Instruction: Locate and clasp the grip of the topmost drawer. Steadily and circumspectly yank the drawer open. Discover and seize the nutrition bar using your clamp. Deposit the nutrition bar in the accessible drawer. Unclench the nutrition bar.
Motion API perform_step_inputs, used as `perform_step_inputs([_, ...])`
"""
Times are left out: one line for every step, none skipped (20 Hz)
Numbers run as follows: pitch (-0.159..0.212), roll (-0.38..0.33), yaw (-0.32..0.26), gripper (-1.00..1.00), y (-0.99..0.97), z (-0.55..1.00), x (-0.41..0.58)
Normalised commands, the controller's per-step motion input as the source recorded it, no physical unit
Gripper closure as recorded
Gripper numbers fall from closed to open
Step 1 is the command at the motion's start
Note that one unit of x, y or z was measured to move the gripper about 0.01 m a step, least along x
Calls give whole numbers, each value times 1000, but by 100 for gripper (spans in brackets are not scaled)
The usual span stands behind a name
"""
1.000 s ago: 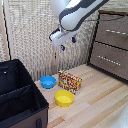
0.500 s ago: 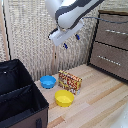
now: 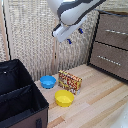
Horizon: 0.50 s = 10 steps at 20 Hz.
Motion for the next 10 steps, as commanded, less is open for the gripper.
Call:
perform_step_inputs([81, -237, 254, -100, -26, 57, -111])
perform_step_inputs([73, -324, 211, -100, -74, -29, -74])
perform_step_inputs([68, -363, 169, -100, -163, -163, -20])
perform_step_inputs([54, -375, 150, -100, -191, -191, 0])
perform_step_inputs([41, -375, 148, -100, -200, -203, 0])
perform_step_inputs([40, -375, 147, -100, -200, -203, 0])
perform_step_inputs([40, -375, 147, -100, -200, -206, 0])
perform_step_inputs([33, -375, 146, -100, -203, -211, 0])
perform_step_inputs([25, -375, 141, -100, -209, -217, 0])
perform_step_inputs([21, -375, 138, -100, -209, -226, 0])
